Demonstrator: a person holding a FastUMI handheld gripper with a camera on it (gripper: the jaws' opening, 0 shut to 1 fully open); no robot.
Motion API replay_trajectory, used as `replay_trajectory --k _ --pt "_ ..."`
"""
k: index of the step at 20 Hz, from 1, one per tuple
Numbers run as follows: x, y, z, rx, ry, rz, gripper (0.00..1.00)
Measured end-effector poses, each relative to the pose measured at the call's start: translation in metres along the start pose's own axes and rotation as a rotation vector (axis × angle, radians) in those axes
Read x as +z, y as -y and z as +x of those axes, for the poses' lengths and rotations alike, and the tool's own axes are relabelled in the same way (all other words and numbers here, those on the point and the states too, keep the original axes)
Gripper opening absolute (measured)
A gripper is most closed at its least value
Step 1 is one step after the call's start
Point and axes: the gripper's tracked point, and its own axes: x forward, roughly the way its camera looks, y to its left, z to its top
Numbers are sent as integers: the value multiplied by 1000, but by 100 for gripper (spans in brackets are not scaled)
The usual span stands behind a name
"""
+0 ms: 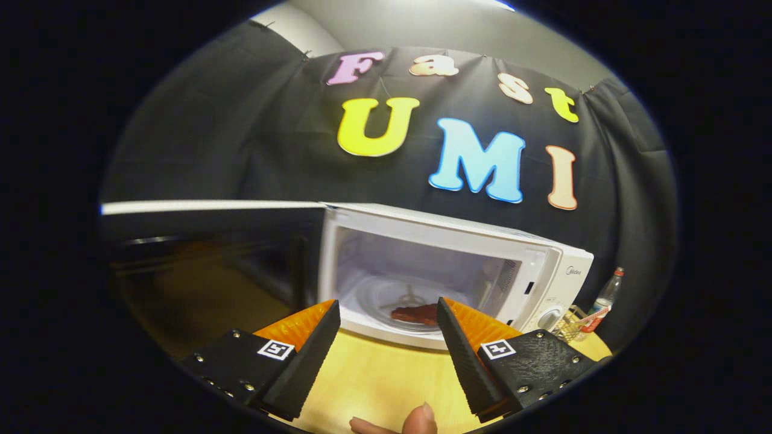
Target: Open the microwave, put the food inside, and close the microwave door.
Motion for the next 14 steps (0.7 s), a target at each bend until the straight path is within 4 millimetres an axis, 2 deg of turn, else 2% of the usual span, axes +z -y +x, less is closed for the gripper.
replay_trajectory --k 6,8,9,12,14 --pt "50 -91 -120 286 148 48 97" --pt "60 -132 -157 419 181 64 97" --pt "58 -149 -172 473 175 59 97" --pt "59 -179 -200 523 201 27 95" --pt "60 -202 -203 550 208 41 91"
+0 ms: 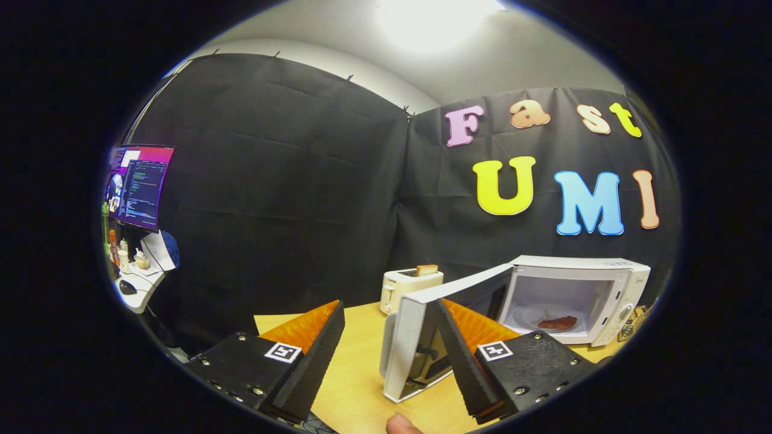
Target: Open the microwave, put the food inside, and close the microwave door.
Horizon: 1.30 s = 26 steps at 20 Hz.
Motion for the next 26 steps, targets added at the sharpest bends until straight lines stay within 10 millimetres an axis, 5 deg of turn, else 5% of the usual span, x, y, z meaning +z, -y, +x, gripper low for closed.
replay_trajectory --k 3,7,11,12,16,20,23,26 --pt "-18 -24 18 22 -47 75 70" --pt "-46 -12 51 -65 -111 123 32" --pt "-63 -3 72 -109 -157 112 14" --pt "-73 -1 77 -115 -162 88 1" --pt "-76 7 69 -155 -155 -5 1" --pt "-75 28 41 -173 -195 11 1" --pt "-62 65 13 -243 -180 -46 1" --pt "-63 126 -11 -357 -185 -58 1"
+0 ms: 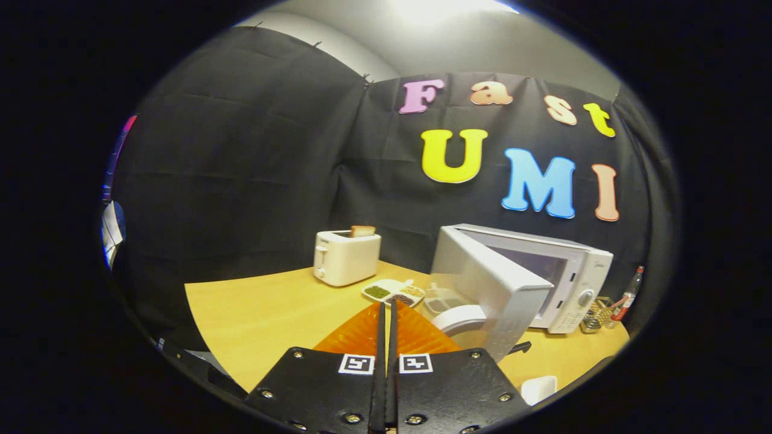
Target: Open the microwave, put the food inside, and close the microwave door.
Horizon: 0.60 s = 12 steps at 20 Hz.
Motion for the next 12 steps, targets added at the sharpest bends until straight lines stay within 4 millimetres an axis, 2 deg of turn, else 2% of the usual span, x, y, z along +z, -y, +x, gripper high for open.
replay_trajectory --k 4,7,12 --pt "-8 85 11 -167 -7 -8 1" --pt "-23 131 28 -237 -46 33 1" --pt "-34 207 55 -388 -53 103 1"
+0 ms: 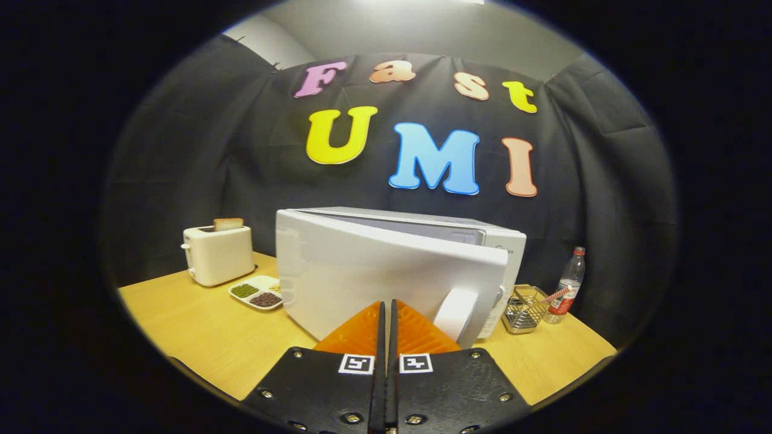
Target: Open the microwave, put the food inside, and close the microwave door.
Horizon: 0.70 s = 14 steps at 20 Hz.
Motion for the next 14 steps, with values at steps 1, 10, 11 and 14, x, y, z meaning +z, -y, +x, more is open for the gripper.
replay_trajectory --k 1,10,11,14 --pt "2 6 11 -12 1 8 1" --pt "15 43 80 -117 26 -22 1" --pt "15 46 87 -124 22 -17 1" --pt "14 51 102 -139 12 -11 1"
